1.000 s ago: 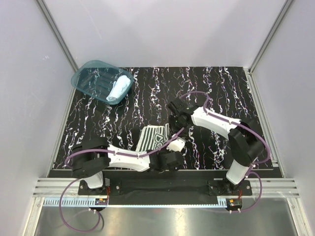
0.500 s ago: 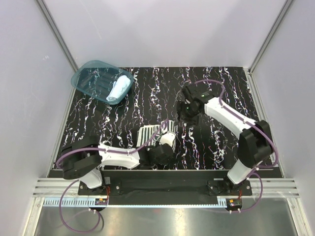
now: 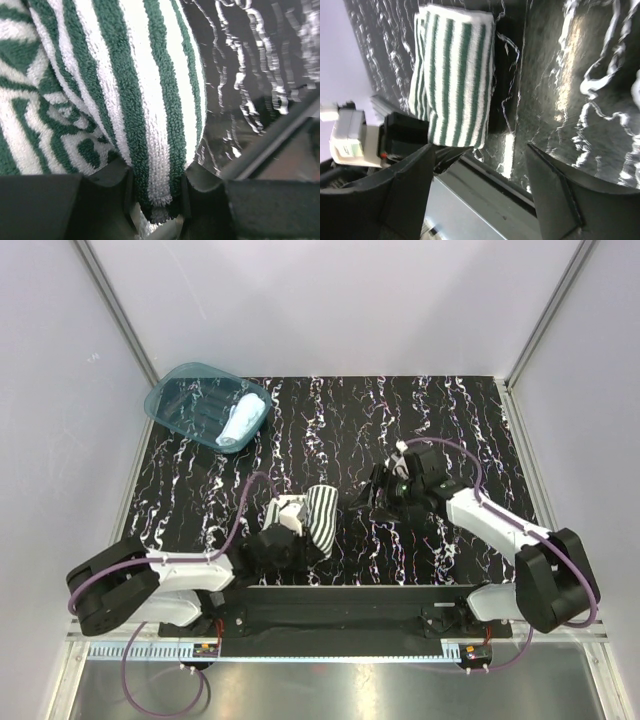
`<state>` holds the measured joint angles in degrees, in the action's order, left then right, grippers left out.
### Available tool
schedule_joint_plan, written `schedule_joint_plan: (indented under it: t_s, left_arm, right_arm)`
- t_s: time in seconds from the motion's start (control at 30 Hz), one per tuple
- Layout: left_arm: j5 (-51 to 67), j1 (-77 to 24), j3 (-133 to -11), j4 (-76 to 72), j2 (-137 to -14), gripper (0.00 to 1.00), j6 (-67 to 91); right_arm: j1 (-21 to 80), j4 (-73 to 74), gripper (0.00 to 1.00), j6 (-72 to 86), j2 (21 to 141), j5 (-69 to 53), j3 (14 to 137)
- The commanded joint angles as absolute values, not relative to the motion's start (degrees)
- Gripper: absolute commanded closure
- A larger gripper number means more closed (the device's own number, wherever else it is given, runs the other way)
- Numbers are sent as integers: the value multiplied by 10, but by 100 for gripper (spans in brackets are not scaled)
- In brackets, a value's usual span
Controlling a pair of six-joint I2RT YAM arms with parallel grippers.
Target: Roll the towels
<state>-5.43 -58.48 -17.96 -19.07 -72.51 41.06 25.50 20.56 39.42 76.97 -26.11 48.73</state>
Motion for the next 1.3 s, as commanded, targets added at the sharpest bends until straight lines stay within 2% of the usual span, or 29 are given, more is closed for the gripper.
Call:
schedule_joint_plan:
  t_s: [0.0, 0.13, 0.27, 0.53, 0.6, 0.73, 0.83, 0.87, 0.9, 0.93, 0.97, 1.0, 1.03, 1.1, 1.17, 1.27]
  left_arm:
    - [31, -564, -121, -323, -702, 92, 461]
    - [42, -539, -33, -481, -687, 94, 517]
    - [83, -512, 23, -619, -728, 94, 556]
    - [141, -488, 47, -892, -924, 93, 618]
    - [148, -487, 46, -938, -987, 93, 627]
    - [156, -486, 40, -954, -1020, 93, 628]
    - [155, -486, 45, -934, -992, 90, 616]
    - [159, -486, 40, -916, -983, 87, 614]
    - [164, -486, 36, -896, -960, 81, 608]
    - [179, -486, 30, -851, -948, 67, 598]
    - [187, -486, 17, -826, -935, 58, 591]
    - [195, -486, 10, -802, -907, 52, 571]
    - [213, -486, 4, -748, -892, 33, 561]
    - [216, -487, -32, -662, -836, 20, 521]
    - [198, -491, -78, -499, -766, 1, 488]
    - [136, -510, -133, -277, -681, 1, 412]
  right_arm:
    - [256, -19, 20, 474, 754, -365, 419]
    - [262, -160, 17, 515, 783, -393, 357]
    - [291, -233, 16, 530, 833, -397, 347]
    - [339, -306, 17, 537, 946, -367, 354]
    - [353, -315, 17, 538, 977, -360, 359]
    - [369, -341, 18, 547, 1025, -341, 374]
    - [375, -353, 31, 552, 1047, -326, 381]
    - [376, -355, 46, 553, 1050, -323, 382]
    - [376, -356, 55, 553, 1052, -321, 384]
    - [377, -352, 64, 553, 1049, -317, 385]
    - [377, -345, 77, 550, 1046, -311, 386]
    - [377, -332, 81, 546, 1033, -305, 388]
    - [377, -289, 83, 530, 1022, -297, 393]
    - [377, -224, 85, 504, 986, -259, 406]
    - [374, -132, 84, 469, 963, -226, 415]
    - [353, -59, 85, 439, 939, -209, 414]
